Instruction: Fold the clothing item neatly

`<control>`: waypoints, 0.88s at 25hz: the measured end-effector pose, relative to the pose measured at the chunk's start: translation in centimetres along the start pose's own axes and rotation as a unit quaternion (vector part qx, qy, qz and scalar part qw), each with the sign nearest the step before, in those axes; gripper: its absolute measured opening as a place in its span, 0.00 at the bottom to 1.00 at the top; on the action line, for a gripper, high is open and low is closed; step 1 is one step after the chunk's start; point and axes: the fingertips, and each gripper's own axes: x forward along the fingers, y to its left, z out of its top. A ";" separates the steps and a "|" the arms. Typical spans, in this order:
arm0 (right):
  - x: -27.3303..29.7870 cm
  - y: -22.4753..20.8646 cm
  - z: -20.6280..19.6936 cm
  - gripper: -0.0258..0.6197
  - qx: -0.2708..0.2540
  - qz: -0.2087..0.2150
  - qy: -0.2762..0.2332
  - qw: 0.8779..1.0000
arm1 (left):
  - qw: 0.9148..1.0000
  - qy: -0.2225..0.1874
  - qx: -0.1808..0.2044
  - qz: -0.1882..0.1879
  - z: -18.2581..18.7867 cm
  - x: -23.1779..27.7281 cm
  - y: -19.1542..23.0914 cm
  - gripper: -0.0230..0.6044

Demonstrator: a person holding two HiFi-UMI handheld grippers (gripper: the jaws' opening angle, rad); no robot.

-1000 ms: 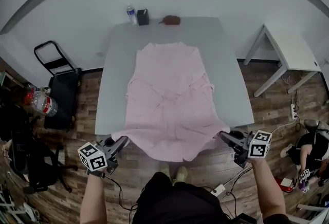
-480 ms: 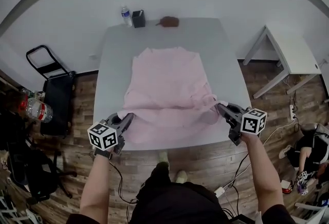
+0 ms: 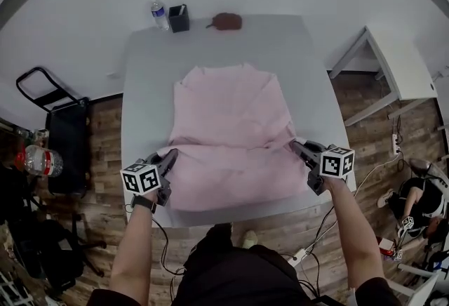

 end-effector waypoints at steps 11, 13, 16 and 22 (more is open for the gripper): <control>-0.6 -7.8 -3.5 0.27 -0.044 -0.168 0.132 0.976 | 0.993 0.120 -0.003 0.010 -3.5 1.6 4.9 0.31; -1.4 -7.4 -3.3 0.27 -0.035 -0.168 0.113 0.979 | 0.991 0.134 0.002 0.013 -3.5 1.0 5.8 0.33; -1.7 -5.1 -2.9 0.26 -0.041 -0.145 0.080 0.985 | 0.991 0.133 0.019 0.022 -2.7 -0.7 6.0 0.33; -1.5 2.2 -4.3 0.26 -0.118 -0.075 0.057 0.989 | 0.990 0.092 0.103 0.026 -2.8 -3.3 -0.2 0.33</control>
